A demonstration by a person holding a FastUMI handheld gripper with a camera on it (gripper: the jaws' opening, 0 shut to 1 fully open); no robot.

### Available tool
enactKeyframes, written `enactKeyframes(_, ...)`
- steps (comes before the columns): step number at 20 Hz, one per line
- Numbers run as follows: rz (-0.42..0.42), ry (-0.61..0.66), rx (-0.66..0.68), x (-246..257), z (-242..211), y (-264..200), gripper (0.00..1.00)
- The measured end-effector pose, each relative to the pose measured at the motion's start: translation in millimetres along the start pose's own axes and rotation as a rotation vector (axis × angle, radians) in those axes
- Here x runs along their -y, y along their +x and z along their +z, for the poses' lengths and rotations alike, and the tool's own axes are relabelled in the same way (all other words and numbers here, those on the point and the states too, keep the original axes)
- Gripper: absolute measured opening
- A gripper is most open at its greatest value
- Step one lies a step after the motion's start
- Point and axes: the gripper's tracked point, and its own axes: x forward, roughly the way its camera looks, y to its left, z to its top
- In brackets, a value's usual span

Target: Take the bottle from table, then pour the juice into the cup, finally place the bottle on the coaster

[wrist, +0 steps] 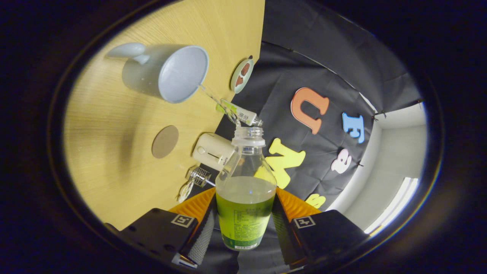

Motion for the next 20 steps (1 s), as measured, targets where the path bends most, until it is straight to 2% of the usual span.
enactKeyframes(9,-0.076,-0.082,0.024,31,-5,-4,0.79)
enactKeyframes(20,-0.127,-0.186,0.023,50,-4,-4,0.79)
